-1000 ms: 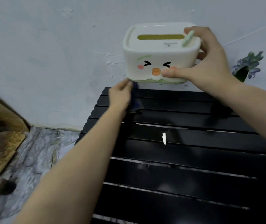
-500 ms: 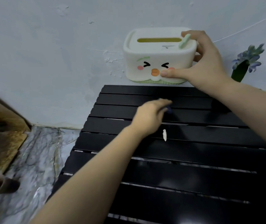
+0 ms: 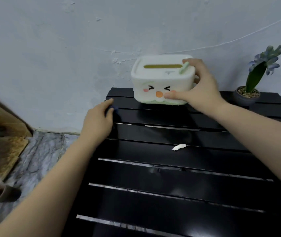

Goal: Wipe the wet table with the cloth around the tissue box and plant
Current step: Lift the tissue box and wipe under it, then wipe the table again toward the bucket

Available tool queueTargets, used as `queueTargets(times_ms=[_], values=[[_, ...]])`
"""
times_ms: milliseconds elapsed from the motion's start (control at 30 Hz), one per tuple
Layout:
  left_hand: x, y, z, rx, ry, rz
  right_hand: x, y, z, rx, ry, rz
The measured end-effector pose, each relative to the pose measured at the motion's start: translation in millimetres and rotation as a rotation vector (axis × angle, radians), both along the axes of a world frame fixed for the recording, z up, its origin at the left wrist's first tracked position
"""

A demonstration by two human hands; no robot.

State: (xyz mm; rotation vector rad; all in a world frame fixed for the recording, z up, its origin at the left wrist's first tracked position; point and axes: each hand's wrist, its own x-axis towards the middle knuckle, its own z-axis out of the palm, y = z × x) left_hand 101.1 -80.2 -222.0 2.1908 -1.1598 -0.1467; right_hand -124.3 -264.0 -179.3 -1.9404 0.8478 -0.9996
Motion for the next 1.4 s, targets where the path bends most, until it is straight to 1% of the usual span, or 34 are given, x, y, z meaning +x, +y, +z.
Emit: queueTargets(times_ms=[100, 200, 267, 367, 467, 600, 667, 733, 800, 833, 867, 933, 1000, 1067, 1167, 1300, 1367, 1400], values=[[1.5, 4.0, -21.9, 0.014, -0.095, 0.027, 7.9, 4.9, -20.3, 0.04, 0.026, 0.031], [-10.5, -4.6, -23.8, 0.069, -0.194, 0.043, 12.2, 8.4, -30.5, 0.072, 0.027, 0.034], [-28.1, -7.9, -19.8, 0.088, -0.216, 0.017, 14.3, 8.2, -33.0, 0.078, 0.045, 0.05], [-65.4, -5.4, -15.4, 0.04, -0.176, -0.067, 16.0, 6.2, -33.7, 0.104, 0.09, 0.083], [-104.8, -2.6, -13.6, 0.007, -0.156, -0.184, 14.5, 7.2, -31.7, 0.114, 0.095, 0.1], [-154.5, 3.8, -11.2, -0.003, -0.128, -0.393, -4.1, 26.7, -25.1, 0.143, 0.187, -0.025], [-163.2, 6.5, -8.0, 0.01, -0.056, -0.496, -25.2, 41.1, -22.6, 0.15, 0.244, -0.092], [-158.0, 7.9, -0.7, -0.018, 0.115, -0.549, -52.7, 53.3, -20.0, 0.104, 0.366, -0.122], [-144.3, 7.5, 7.8, -0.094, 0.275, -0.483, -83.9, 61.5, -18.5, 0.024, 0.522, -0.085], [-136.0, 8.3, 12.0, -0.135, 0.302, -0.392, -98.9, 63.4, -17.9, -0.008, 0.595, -0.051], [-128.1, 11.1, 15.2, -0.167, 0.287, -0.288, -113.0, 64.0, -17.2, -0.029, 0.66, -0.02], [-114.8, 18.7, 14.7, -0.189, 0.199, -0.12, -135.6, 61.7, -15.6, -0.045, 0.753, 0.018], [-107.7, 23.8, 4.9, -0.103, 0.094, -0.039, -150.5, 58.5, -15.1, -0.033, 0.812, 0.032], [-113.9, 26.8, -4.4, 0.01, 0.001, -0.027, -158.6, 57.3, -17.0, -0.043, 0.859, 0.044], [-151.6, 27.8, -7.1, 0.015, -0.042, -0.132, -161.5, 57.8, -21.5, -0.095, 0.907, 0.052], [-225.1, 43.1, -4.7, -0.044, -0.044, -0.472, -159.0, 58.1, -24.0, -0.145, 0.914, 0.029], [-250.8, 52.4, -4.3, -0.06, -0.048, -0.648, -159.1, 58.2, -24.8, -0.162, 0.912, 0.023], [-258.9, 55.6, -3.3, -0.063, -0.017, -0.725, -159.6, 58.2, -25.4, -0.164, 0.913, 0.026]])
